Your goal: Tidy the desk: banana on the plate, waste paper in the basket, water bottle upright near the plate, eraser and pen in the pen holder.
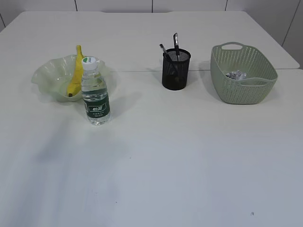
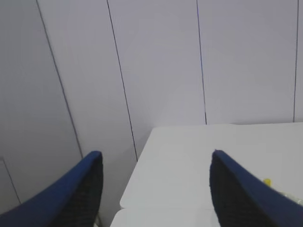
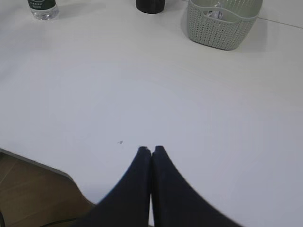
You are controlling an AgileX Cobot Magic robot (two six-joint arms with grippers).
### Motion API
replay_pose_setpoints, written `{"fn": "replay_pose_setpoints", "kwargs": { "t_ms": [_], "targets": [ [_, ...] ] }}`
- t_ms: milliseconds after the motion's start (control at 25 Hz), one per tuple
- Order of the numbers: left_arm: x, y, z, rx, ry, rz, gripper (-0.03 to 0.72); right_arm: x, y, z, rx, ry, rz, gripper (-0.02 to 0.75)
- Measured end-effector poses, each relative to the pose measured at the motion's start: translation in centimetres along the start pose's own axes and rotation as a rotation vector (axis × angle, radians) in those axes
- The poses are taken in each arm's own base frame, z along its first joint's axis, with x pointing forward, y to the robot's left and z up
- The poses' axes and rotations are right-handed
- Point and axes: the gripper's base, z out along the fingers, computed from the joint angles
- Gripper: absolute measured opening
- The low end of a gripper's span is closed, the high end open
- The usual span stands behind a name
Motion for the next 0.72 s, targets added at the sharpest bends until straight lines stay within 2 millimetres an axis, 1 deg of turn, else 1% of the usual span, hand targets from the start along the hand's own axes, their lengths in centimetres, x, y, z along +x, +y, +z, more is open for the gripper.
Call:
{"fn": "replay_pose_setpoints", "kwargs": {
  "t_ms": [280, 520, 640, 720],
  "targets": [
    [-1.2, 0.8, -2.5, -0.029, -0.090, -0.018, 0.496, 0.0, 0.0, 0.0, 0.000, 0.000, 0.013, -0.010],
    [-1.8, 2.3, -5.0, -0.141, -0.135, -0.041, 0.496, 0.0, -0.1, 0.0, 0.016, 0.001, 0.008, -0.010],
    [-2.1, 2.6, -5.6, -0.158, -0.156, -0.051, 0.496, 0.0, -0.4, 0.0, 0.047, 0.002, -0.006, -0.010],
    [-2.1, 2.7, -5.8, -0.159, -0.159, -0.054, 0.496, 0.0, -0.5, 0.0, 0.053, 0.002, -0.009, -0.010]
  ]
}}
